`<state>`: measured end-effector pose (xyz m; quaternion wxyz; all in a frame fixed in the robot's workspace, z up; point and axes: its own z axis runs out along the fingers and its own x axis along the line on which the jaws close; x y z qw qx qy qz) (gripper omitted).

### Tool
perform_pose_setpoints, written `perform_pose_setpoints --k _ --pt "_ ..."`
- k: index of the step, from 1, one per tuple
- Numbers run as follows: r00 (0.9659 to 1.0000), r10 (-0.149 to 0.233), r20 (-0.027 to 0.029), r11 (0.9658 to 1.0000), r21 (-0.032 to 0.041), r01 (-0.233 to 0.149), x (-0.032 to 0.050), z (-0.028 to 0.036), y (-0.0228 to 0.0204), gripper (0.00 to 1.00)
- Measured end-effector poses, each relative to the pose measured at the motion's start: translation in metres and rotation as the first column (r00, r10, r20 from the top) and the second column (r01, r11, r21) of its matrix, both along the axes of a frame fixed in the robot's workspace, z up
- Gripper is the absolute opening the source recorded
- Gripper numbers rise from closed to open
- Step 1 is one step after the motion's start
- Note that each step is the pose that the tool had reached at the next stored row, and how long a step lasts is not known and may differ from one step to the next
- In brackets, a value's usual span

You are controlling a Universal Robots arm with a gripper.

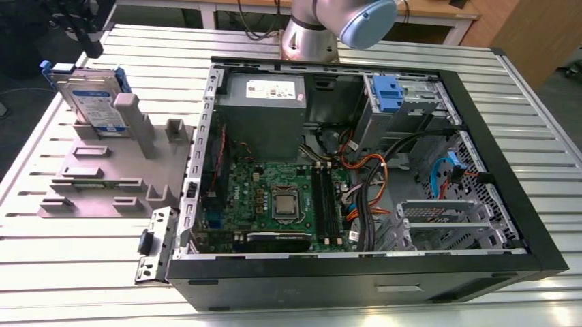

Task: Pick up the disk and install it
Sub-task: 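Reach for the disk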

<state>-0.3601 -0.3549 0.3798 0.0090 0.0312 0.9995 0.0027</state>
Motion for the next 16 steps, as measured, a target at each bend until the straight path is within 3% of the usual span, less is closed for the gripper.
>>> perform_pose_setpoints --k 3,5,16 --pt "0.999 0.044 -0.0002 0.999 -0.0001 -0.044 -0.0006 -0.0011 0.0 0.11" --pt "0.9987 0.051 -0.0003 0.9987 -0.0001 -0.051 -0.0044 -0.0019 0.0007 0.11" --pt "0.9987 0.051 -0.0014 0.9987 0.0 -0.051 -0.0476 -0.0057 0.0091 0.11"
